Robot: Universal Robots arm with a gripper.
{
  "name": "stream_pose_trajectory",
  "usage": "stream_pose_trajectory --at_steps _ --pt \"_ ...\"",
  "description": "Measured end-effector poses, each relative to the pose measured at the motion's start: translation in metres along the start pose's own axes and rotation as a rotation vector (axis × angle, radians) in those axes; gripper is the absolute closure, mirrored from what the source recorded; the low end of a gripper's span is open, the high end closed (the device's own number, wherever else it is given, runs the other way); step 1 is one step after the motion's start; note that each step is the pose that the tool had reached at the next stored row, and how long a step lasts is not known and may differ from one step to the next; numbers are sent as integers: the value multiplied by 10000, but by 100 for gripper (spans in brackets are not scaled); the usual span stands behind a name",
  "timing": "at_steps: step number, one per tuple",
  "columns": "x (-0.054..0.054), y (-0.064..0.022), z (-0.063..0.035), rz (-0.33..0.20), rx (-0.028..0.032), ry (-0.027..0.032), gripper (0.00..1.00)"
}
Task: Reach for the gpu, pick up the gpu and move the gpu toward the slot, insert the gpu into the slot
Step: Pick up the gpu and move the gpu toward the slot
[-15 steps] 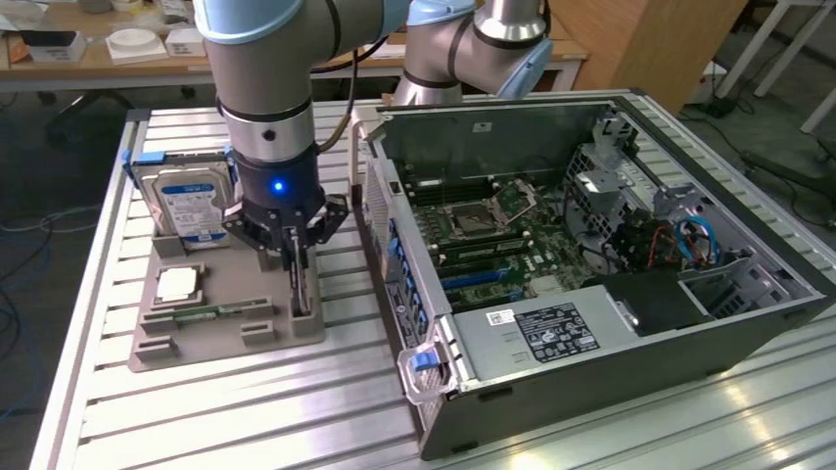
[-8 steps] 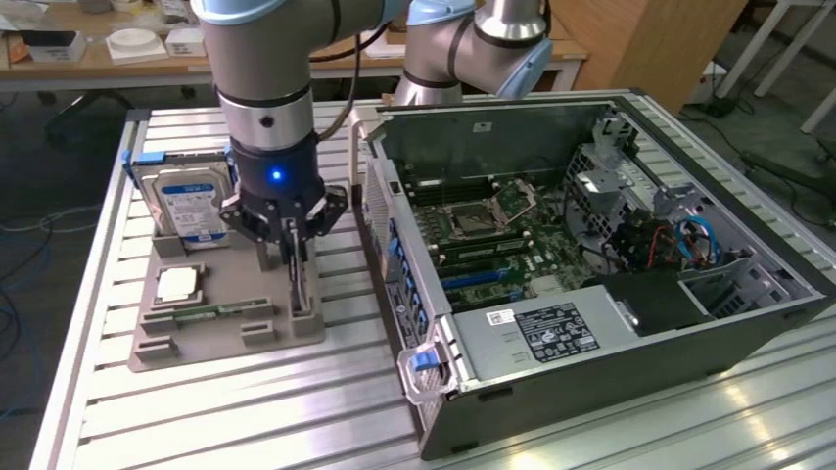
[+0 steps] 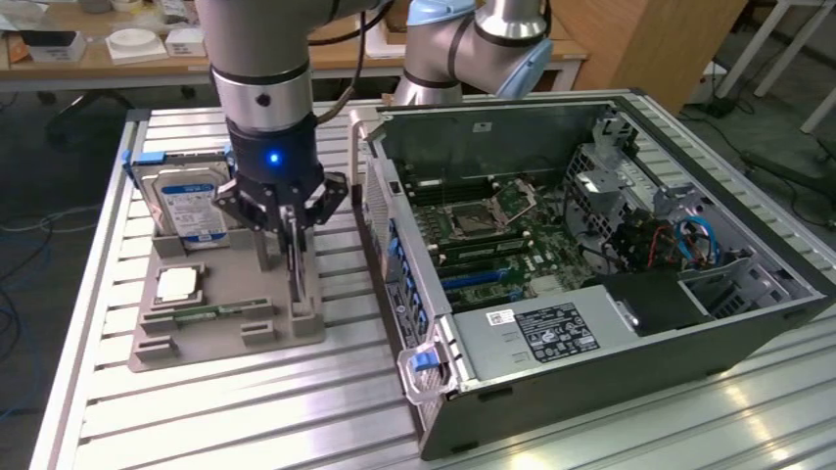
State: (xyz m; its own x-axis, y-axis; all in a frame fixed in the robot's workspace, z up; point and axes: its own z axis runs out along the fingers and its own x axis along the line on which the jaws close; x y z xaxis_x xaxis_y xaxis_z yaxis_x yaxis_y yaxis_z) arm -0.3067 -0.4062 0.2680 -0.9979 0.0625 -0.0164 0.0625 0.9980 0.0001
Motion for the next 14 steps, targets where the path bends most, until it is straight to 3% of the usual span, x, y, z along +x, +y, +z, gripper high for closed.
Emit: stream_pose_trajectory --at_steps 8,14 --pt "-2 0 -134 0 1 0 74" --pt "-4 0 -309 1 2 1 74"
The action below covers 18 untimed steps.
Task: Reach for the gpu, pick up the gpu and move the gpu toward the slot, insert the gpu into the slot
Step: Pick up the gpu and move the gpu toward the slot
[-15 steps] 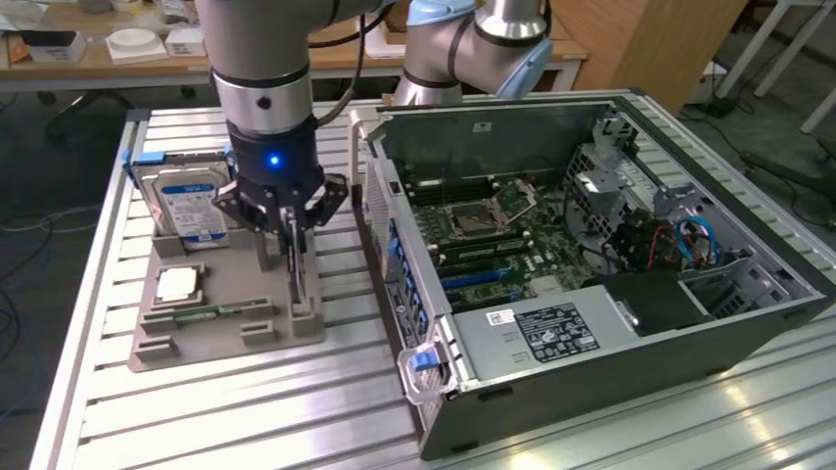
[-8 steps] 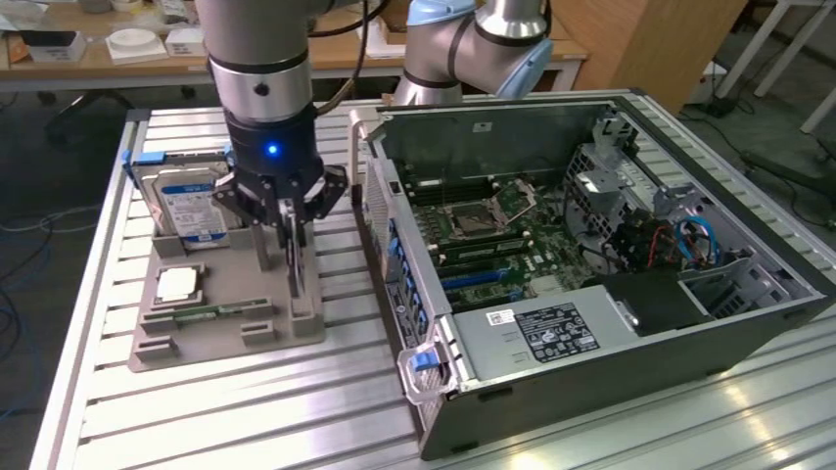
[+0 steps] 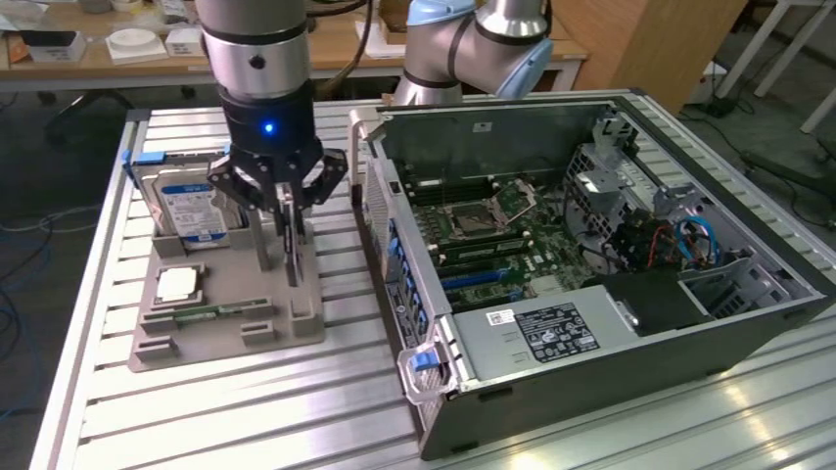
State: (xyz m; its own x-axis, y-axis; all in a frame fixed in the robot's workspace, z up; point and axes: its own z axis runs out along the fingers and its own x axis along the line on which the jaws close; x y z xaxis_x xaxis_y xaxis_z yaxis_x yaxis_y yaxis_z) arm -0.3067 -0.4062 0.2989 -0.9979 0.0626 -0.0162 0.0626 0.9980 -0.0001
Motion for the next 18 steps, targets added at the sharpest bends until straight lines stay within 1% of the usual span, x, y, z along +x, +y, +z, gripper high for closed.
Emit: stream_pose_trajectory --at_steps 4,18 --pt "-2 0 -114 0 -1 0 74" --pt "-9 0 -565 -1 -1 -1 74"
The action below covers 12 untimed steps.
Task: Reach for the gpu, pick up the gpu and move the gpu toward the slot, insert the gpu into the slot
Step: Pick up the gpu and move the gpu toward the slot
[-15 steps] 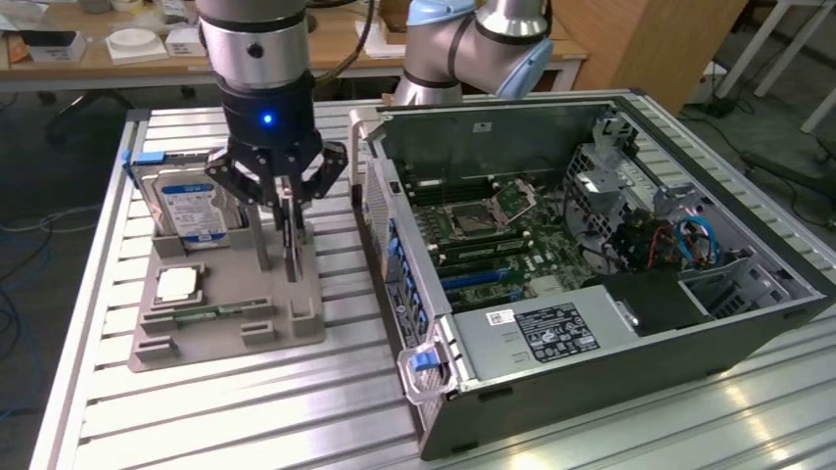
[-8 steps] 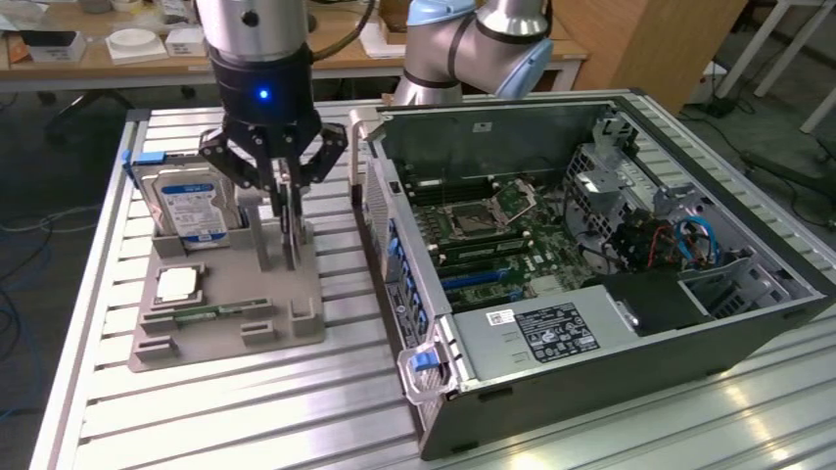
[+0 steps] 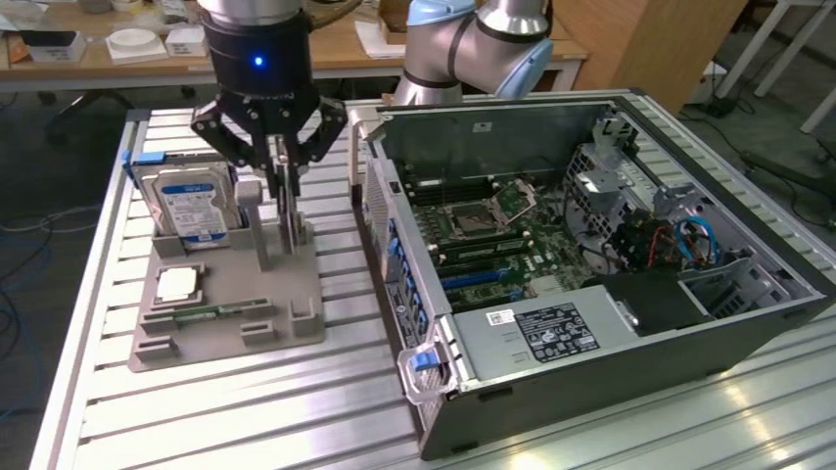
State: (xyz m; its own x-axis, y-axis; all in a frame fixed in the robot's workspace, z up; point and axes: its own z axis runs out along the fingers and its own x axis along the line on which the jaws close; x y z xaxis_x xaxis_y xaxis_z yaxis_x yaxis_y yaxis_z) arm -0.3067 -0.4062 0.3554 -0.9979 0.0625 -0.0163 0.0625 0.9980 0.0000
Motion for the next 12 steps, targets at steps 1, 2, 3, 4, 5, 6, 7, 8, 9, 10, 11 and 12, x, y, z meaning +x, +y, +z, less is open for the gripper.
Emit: stream_pose_trajectory --at_steps 1,2,3,4,5,6,7,8,9,10,11,12 --pt "0 0 -32 0 0 1 74" --pt "-1 0 -64 0 1 2 74" --pt "-1 0 -93 0 0 0 74" --pt "-2 0 -124 0 1 1 74" --pt "-2 0 -154 1 -1 0 74" --pt "-3 0 -184 0 0 0 74" --pt "-3 0 -214 0 0 1 74" --pt "-4 0 -247 1 0 0 74" --pt "-4 0 -278 0 0 0 74" --pt "-5 0 -308 0 0 0 74" --pt "-5 0 -339 0 0 0 74" --pt "-6 0 -370 0 0 1 74"
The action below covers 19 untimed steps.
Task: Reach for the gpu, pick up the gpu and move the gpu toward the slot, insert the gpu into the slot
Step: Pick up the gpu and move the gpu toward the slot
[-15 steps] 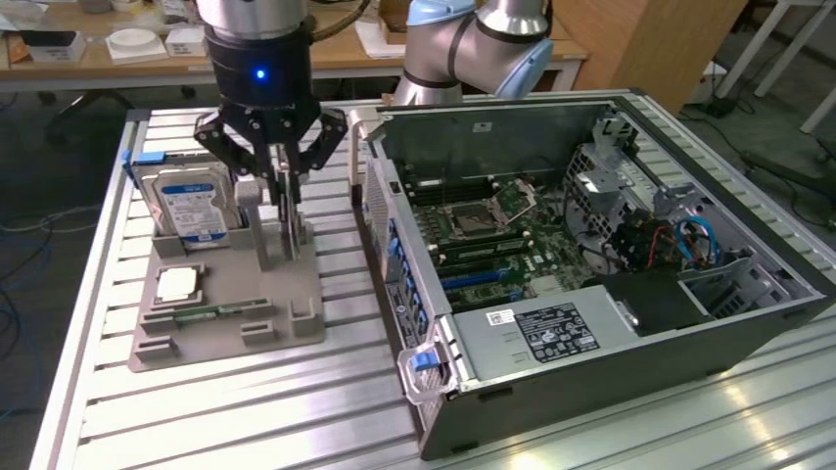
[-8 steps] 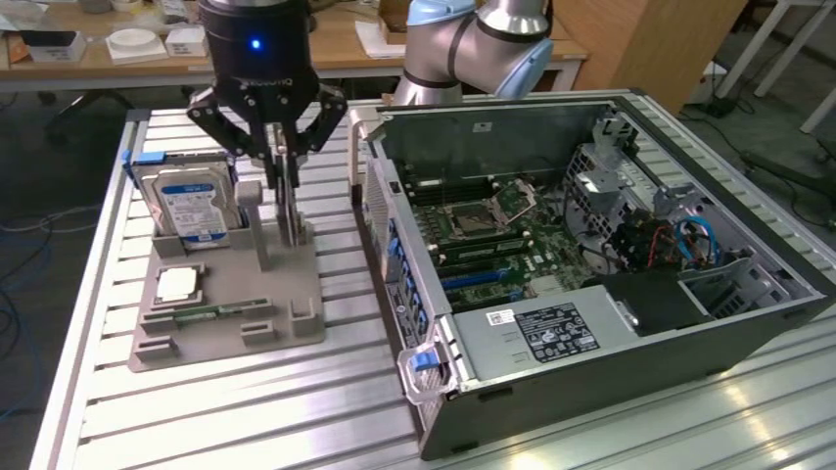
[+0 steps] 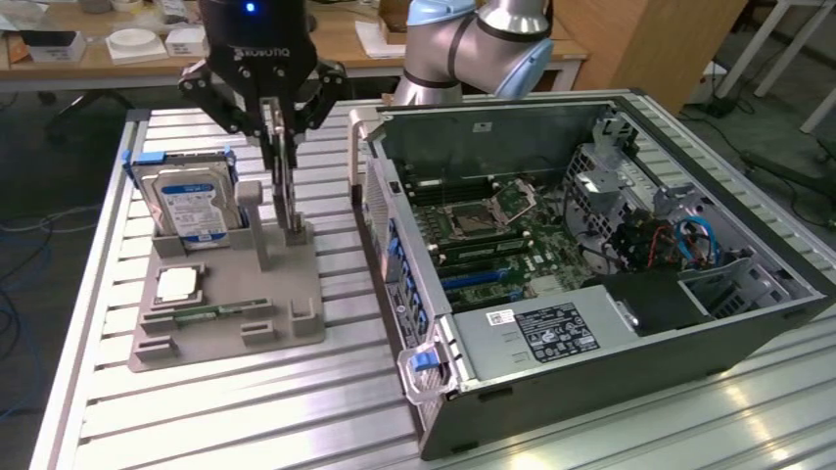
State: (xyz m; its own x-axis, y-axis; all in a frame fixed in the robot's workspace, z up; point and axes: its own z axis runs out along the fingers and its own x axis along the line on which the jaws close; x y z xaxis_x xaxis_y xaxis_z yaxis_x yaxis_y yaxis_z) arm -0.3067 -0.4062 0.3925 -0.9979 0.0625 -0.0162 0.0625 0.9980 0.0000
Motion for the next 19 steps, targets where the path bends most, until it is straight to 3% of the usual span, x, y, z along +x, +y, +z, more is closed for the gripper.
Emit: stream_pose_trajectory --at_steps 9,13,19 --pt "-7 -1 -247 -2 -2 -1 74" --pt "-48 1 -271 0 -2 3 74" --pt "-235 13 -270 0 0 29 74"
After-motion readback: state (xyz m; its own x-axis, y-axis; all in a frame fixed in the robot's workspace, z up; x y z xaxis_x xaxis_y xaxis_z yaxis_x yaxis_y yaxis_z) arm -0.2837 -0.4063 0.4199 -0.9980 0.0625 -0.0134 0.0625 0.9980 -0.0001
